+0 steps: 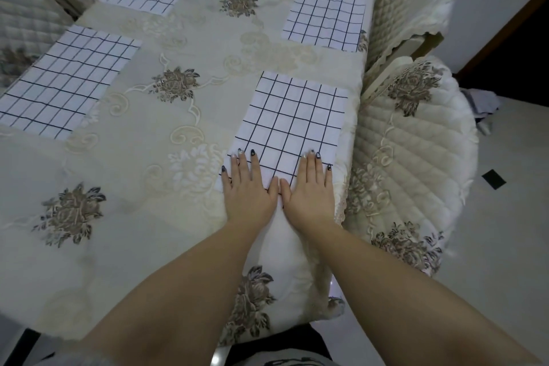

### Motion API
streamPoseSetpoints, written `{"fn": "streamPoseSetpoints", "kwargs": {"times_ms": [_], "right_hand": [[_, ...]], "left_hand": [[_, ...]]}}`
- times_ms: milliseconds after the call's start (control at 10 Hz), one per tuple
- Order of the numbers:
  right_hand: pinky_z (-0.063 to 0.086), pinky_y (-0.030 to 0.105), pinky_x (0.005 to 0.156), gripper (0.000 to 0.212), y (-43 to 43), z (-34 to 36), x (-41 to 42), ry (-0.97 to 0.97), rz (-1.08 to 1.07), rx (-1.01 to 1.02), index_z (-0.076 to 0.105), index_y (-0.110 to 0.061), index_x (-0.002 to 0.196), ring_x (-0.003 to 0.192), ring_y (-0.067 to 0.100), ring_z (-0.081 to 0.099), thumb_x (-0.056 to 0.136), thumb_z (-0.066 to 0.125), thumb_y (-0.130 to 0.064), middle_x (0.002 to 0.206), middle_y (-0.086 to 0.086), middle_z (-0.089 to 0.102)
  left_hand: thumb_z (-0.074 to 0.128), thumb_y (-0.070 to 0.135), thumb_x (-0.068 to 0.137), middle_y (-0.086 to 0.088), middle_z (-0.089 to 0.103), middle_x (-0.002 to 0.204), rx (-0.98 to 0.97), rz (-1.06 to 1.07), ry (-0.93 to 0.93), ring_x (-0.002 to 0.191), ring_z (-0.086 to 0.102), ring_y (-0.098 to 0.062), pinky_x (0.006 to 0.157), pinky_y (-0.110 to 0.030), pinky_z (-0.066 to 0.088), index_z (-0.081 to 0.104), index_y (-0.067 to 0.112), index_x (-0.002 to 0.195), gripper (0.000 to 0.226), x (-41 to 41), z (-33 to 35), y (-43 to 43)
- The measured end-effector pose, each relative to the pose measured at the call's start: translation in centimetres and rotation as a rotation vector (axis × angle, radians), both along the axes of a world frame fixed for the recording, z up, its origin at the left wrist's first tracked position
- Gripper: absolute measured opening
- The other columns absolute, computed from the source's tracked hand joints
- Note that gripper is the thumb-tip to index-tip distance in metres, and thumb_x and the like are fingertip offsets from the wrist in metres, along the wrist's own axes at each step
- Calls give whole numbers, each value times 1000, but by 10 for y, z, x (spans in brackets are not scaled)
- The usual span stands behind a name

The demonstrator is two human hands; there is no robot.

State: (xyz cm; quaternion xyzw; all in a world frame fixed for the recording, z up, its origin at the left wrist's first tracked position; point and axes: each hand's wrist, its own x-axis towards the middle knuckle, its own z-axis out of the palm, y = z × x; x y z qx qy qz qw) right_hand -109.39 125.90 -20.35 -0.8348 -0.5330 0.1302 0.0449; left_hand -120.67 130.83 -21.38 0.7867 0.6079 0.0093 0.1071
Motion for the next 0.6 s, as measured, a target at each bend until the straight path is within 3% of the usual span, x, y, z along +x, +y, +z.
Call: {"fn": "streamPoseSetpoints", "kwargs": {"times_ms": [100, 300, 400, 500, 600], "right_hand": [[-10, 38, 120, 74, -6, 1, 9, 2, -27, -30, -10, -9, 152, 148, 19, -15, 97, 11, -55, 161, 7, -14], [-9, 38, 120, 74, -10, 8, 17, -15, -41, -121, -12, -8, 151, 148, 20, -15, 96, 5, -56, 160, 7, -16], [-9, 39, 120, 73, -6, 21, 18, 52, -56, -155, -8, -8, 152, 148, 19, -13, 97, 8, -55, 161, 6, -12], [-3, 38, 121, 71, -2, 40, 19, 278, -60, -64, 0, -7, 153, 149, 19, -7, 100, 18, -51, 162, 7, -4], [4, 33, 121, 66, -3, 67, 6, 583, -66, 83, 9, -9, 153, 149, 16, 2, 101, 25, -47, 162, 5, 6]], "left_hand": [[10, 59, 91, -11, 1, 162, -3, 45, -10, 149, -4, -24, 120, -45, -4, 1, 10, 153, 79, -13, -1, 2], [24, 44, 100, -8, 4, 162, -70, 53, -87, 149, -1, -20, 120, -40, -3, -1, 8, 153, 69, -45, 7, 5], [33, 34, 101, -8, 12, 161, -168, 108, -391, 149, 8, -21, 121, -41, 7, 5, 11, 153, 64, -60, 23, 9], [35, 35, 101, -5, 16, 160, -202, 314, -657, 147, 15, -22, 119, -41, 17, 9, 19, 154, 61, -75, 52, 6], [35, 37, 102, -2, 23, 159, -204, 446, -810, 145, 24, -19, 115, -34, 20, 21, 19, 152, 56, -77, 83, -5]]}}
